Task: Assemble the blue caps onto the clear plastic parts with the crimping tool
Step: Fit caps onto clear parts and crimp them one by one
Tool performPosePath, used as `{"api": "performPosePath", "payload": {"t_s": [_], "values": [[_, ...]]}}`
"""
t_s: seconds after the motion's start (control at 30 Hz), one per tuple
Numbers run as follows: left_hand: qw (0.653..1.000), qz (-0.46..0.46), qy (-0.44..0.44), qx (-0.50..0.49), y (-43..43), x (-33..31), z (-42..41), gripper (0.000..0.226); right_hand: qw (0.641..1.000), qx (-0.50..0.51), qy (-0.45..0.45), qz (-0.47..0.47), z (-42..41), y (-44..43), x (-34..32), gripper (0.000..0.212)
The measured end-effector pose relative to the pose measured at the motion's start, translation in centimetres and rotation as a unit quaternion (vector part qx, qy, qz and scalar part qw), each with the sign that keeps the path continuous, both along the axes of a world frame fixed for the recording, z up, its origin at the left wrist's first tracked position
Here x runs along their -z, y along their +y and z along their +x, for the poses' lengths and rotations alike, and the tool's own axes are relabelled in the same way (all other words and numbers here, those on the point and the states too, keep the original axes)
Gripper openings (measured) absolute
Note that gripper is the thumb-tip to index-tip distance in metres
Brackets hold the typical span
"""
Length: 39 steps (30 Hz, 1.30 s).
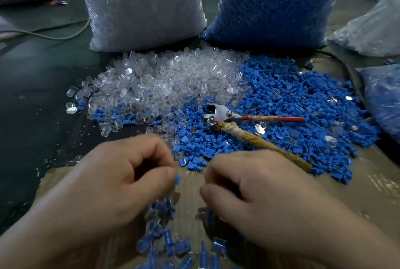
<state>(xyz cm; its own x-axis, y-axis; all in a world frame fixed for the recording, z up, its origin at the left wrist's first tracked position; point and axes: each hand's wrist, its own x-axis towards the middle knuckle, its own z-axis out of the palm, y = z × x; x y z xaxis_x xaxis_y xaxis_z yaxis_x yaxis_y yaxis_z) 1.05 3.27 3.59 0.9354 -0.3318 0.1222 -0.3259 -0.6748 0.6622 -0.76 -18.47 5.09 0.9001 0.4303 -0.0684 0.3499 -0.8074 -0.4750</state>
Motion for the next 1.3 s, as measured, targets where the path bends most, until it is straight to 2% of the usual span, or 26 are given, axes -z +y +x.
{"api": "performPosePath", "payload": {"t_s": [0.07,0.13,0.3,0.4,0.47,0.57,0.63,0.87,0.93,1.03,1.1,1.17,1.3], "values": [[0.994,0.101,0.028,0.01,0.4,0.2,0.5,0.015,0.998,-0.035,-0.03,-0.035,-0.4,0.6,1.4,0.04],[0.987,0.15,0.043,0.03,0.4,0.4,0.6,0.018,0.997,-0.051,-0.032,-0.044,-0.5,1.1,3.2,0.045],[0.985,0.128,0.072,0.093,-0.1,0.9,0.2,0.031,0.997,-0.061,-0.013,-0.05,-0.4,0.8,4.7,0.046],[0.983,0.12,0.069,0.123,-0.4,0.6,0.1,0.025,0.996,-0.067,-0.02,-0.05,-0.5,1.0,4.2,0.053],[0.986,0.107,0.083,0.101,-0.4,0.3,0.2,0.026,0.997,-0.059,-0.026,-0.04,-0.3,0.8,3.2,0.051],[0.994,0.112,0.005,-0.004,0.0,0.6,0.7,0.016,0.998,-0.015,-0.061,-0.028,0.5,0.6,1.6,0.036],[0.99,0.124,-0.024,-0.065,0.1,0.9,1.2,0.012,0.997,0.018,-0.074,-0.028,0.9,0.6,1.2,0.034],[0.99,0.125,-0.006,-0.071,-0.3,1.5,1.2,0.017,0.997,0.001,-0.059,-0.054,1.2,0.2,1.2,0.035],[0.991,0.117,-0.009,-0.07,-0.3,1.6,1.2,0.015,0.999,0.027,-0.039,-0.017,1.4,-0.6,1.1,0.031],[0.991,0.095,-0.031,-0.092,-0.1,2.0,1.4,0.012,0.988,0.102,0.002,0.119,1.7,-2.2,0.4,0.024],[0.99,0.086,-0.043,-0.105,0.0,2.4,1.5,0.014,0.976,0.137,0.002,0.172,1.9,-2.9,0.0,0.021],[0.989,0.092,-0.049,-0.105,0.0,2.8,1.6,0.017,0.982,0.124,-0.003,0.144,1.9,-2.9,0.1,0.02],[0.985,0.127,-0.055,-0.1,-0.1,3.1,1.6,0.038,0.998,0.014,-0.05,-0.024,1.2,-0.9,0.9,0.017]]}}
